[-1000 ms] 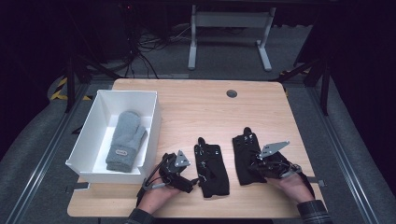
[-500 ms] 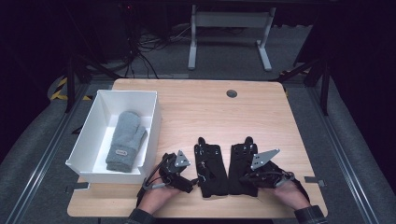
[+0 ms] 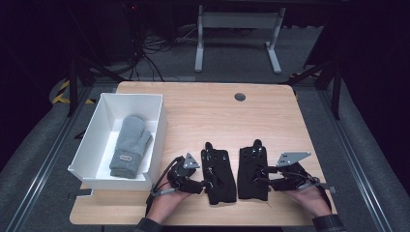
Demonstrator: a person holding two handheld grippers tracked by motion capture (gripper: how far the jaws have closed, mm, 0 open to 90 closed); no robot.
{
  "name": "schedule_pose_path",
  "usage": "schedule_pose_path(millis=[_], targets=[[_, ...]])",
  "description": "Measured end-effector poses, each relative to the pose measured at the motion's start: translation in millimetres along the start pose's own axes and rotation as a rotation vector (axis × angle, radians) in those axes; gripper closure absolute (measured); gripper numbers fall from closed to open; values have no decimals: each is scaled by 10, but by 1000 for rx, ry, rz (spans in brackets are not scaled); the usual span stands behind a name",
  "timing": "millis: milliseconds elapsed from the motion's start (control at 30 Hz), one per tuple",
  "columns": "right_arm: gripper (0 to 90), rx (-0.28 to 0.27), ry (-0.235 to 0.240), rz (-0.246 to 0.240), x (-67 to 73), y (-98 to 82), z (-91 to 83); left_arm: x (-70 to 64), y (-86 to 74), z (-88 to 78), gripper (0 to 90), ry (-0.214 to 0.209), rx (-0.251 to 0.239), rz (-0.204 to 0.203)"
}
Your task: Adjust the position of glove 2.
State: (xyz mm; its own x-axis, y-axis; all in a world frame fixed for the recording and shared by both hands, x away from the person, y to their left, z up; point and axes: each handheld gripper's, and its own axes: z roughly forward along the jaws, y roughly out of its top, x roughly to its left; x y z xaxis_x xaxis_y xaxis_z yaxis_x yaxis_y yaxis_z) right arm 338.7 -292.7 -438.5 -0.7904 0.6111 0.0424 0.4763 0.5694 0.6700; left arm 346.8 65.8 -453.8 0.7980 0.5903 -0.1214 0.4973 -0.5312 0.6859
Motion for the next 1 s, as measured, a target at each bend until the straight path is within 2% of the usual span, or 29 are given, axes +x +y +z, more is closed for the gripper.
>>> schedule_pose_path(millis=[133, 167, 267, 333, 400, 467, 500, 533, 633, 733, 800, 867, 1000], targets=[[450, -5, -35, 22, -56, -62, -36, 11, 71, 67, 377, -18, 6, -18], [450, -5, -35, 22, -56, -62, -36, 11, 71, 67, 390, -18, 6, -18], [447, -9, -52, 34, -99, -92, -64, 55, 97, 165, 447, -29, 30, -51], [447, -9, -55, 34, -104, -95, -63, 62, 103, 193, 460, -24, 35, -54], [448, -7, -58, 34, -115, -103, -57, 55, 116, 201, 535, 0, 37, -55], [448, -6, -57, 34, -117, -105, -55, 64, 121, 201, 614, 7, 39, -61], [449, -5, -57, 34, -119, -107, -54, 71, 125, 201, 614, 13, 40, -70], [450, -5, -59, 33, -121, -107, -57, 78, 128, 204, 654, 16, 36, -84], [452, -13, -62, 33, -124, -107, -67, 119, 137, 202, 770, 4, 41, -125], [457, -16, -62, 35, -130, -108, -71, 157, 146, 199, 836, -21, 39, -151], [498, -14, -56, 42, -140, -114, -68, 182, 145, 193, 852, -38, 39, -167], [581, -16, -50, 49, -150, -120, -71, 205, 146, 179, 861, -55, 34, -179], [851, -19, -42, 72, -200, -137, -108, 214, 166, 121, 866, -79, 12, -190]])
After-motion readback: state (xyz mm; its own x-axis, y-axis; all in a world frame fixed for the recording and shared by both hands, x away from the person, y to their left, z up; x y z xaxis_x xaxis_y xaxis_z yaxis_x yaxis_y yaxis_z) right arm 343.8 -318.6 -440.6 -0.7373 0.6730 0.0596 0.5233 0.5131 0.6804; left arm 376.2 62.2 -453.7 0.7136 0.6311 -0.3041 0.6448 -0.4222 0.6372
